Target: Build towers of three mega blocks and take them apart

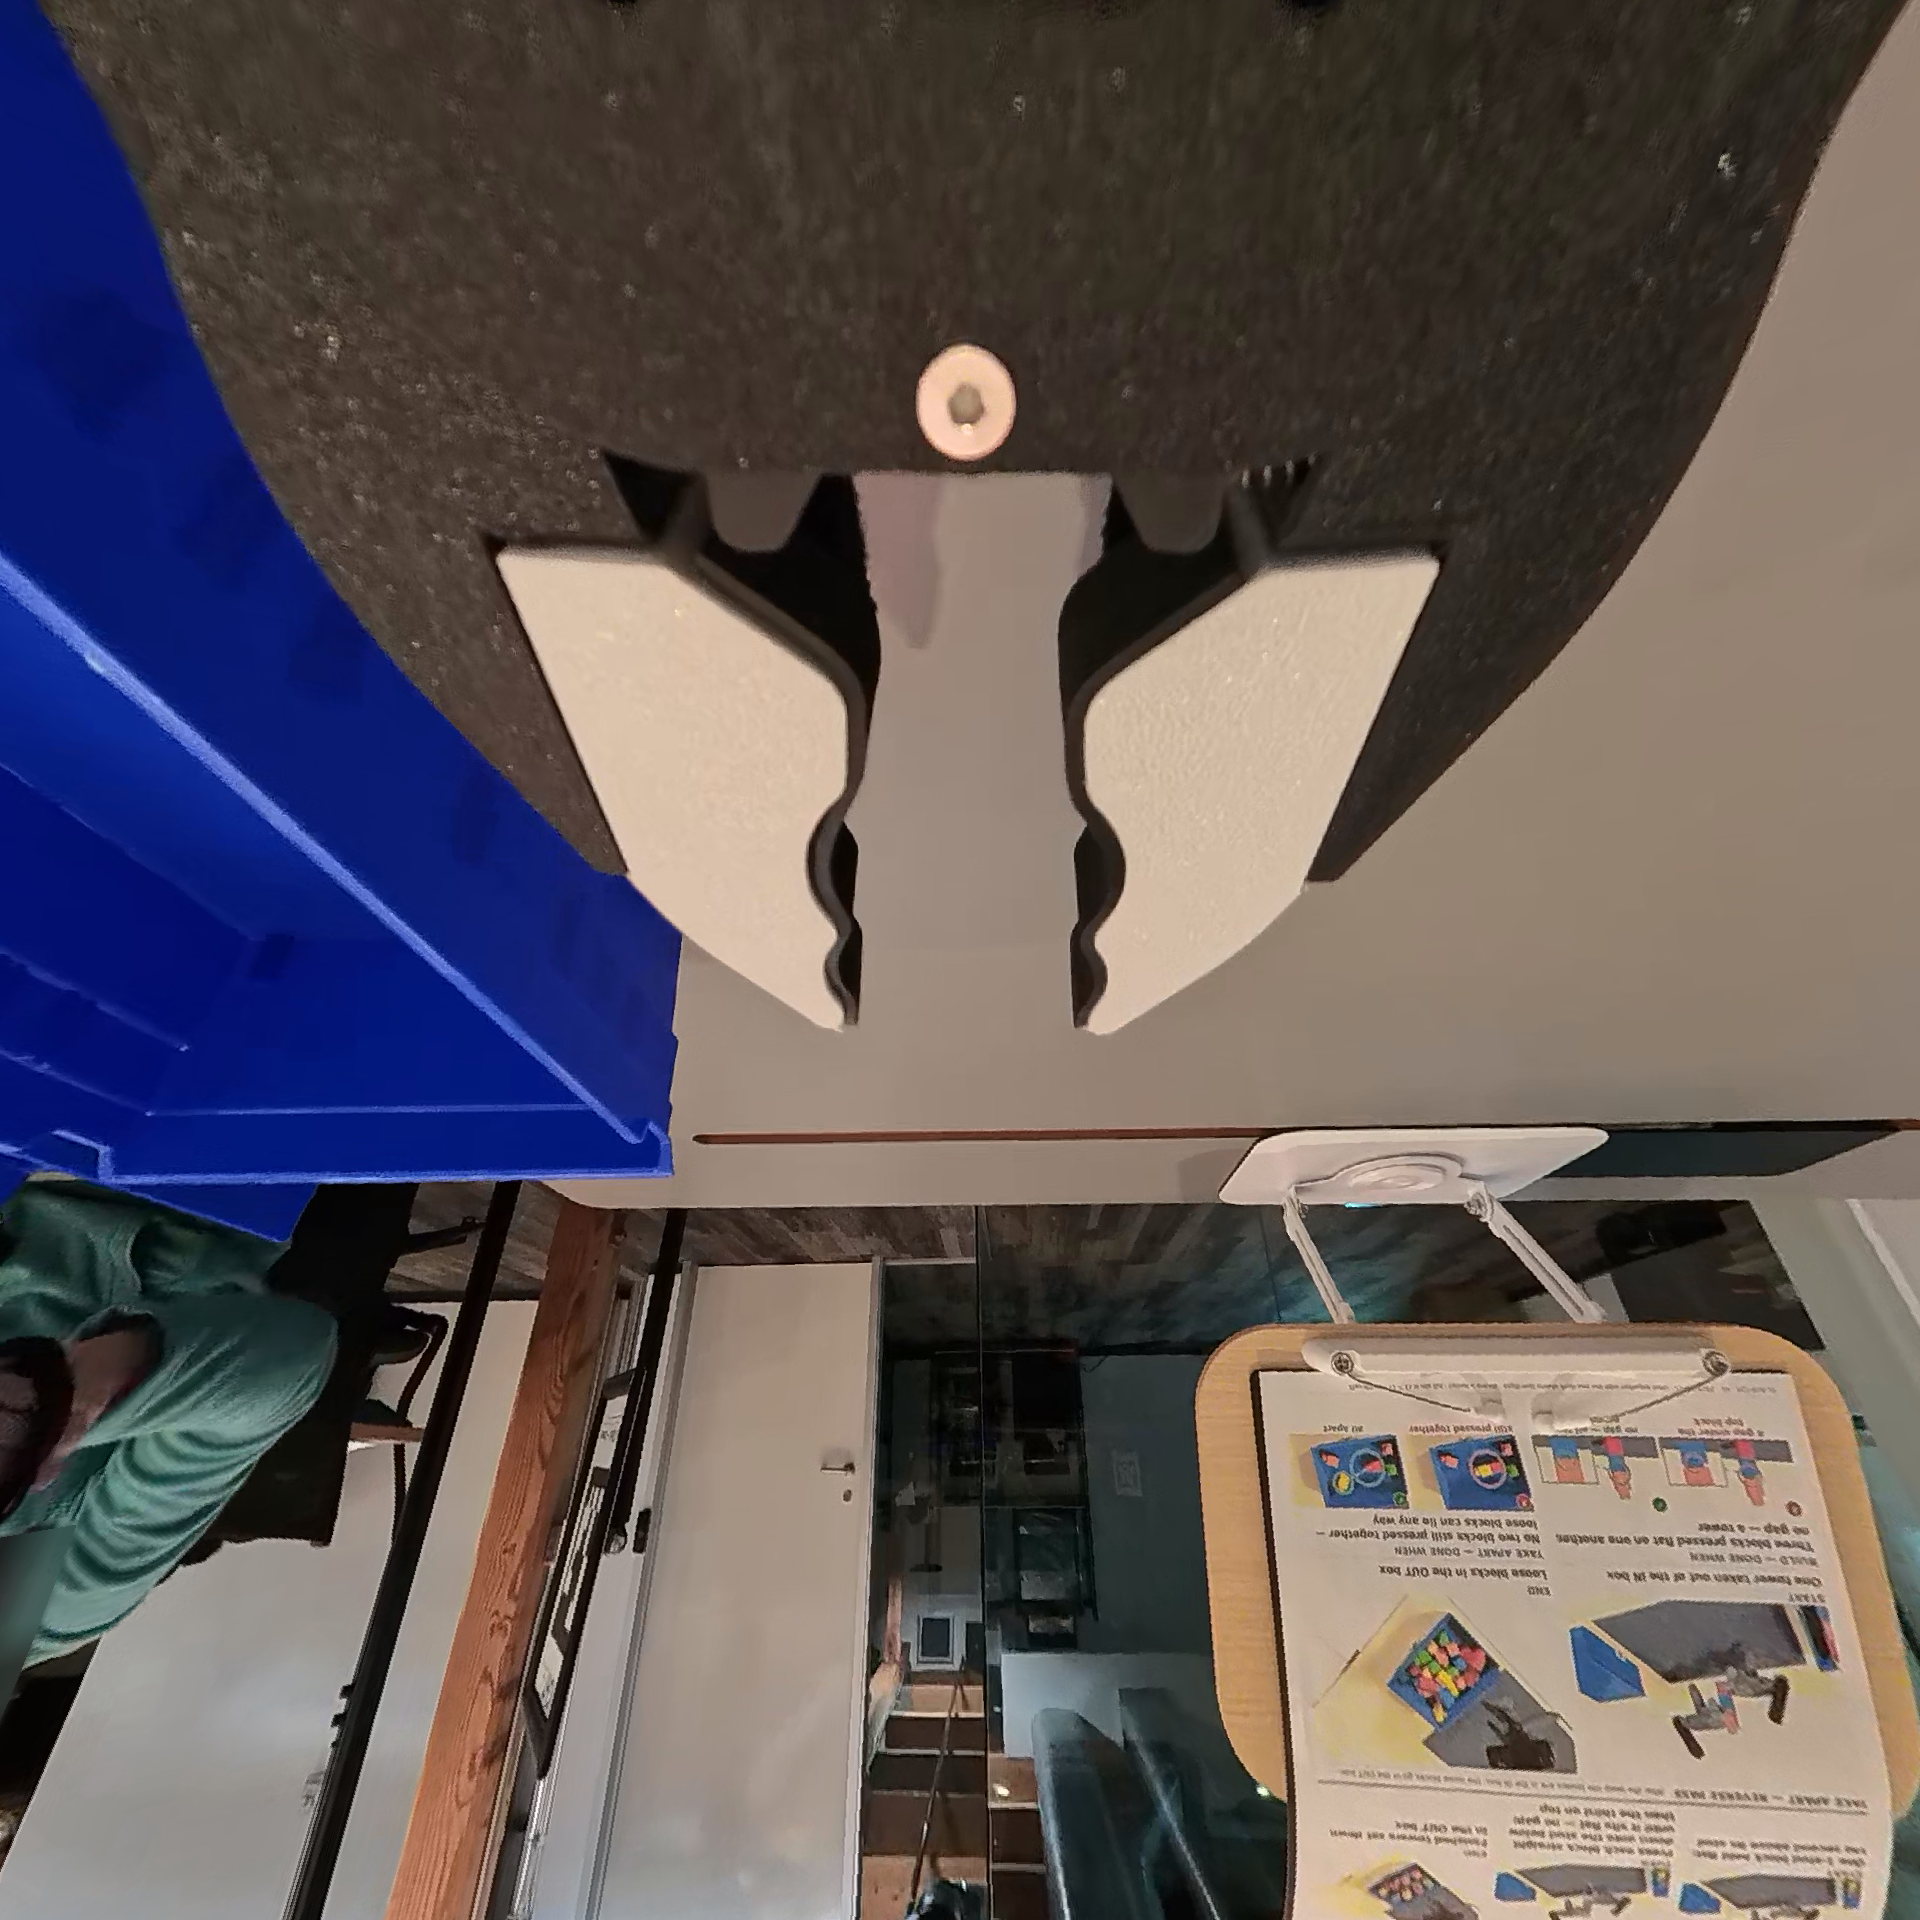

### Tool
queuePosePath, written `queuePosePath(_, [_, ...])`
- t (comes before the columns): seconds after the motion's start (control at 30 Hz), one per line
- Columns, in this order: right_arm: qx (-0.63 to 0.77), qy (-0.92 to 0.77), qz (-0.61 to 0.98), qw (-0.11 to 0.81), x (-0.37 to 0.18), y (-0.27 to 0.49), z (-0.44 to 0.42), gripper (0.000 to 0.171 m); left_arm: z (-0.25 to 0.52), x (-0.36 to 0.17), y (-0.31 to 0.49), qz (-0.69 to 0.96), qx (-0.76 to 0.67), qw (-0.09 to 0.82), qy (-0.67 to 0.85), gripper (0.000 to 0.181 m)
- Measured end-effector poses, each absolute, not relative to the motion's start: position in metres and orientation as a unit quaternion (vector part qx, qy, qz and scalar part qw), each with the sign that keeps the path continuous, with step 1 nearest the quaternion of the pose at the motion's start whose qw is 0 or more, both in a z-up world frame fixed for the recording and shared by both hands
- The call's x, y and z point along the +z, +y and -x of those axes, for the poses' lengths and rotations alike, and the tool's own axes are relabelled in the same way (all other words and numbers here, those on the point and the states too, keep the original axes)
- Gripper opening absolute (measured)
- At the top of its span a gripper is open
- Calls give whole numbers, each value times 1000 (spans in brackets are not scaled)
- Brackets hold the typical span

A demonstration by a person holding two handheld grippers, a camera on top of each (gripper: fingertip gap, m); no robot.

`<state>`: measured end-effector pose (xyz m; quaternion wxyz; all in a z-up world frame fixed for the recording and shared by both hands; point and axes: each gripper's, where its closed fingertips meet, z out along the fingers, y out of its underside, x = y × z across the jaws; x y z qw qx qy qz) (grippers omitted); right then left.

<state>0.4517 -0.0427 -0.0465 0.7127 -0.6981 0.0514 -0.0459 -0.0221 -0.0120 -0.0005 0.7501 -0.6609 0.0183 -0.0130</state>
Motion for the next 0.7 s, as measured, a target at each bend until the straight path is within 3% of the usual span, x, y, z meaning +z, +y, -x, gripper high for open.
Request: queuePosePath(0.7, [-26,81,779,622,-97,-32,-451,48,29,-89,12,790,-4,613,5,32])
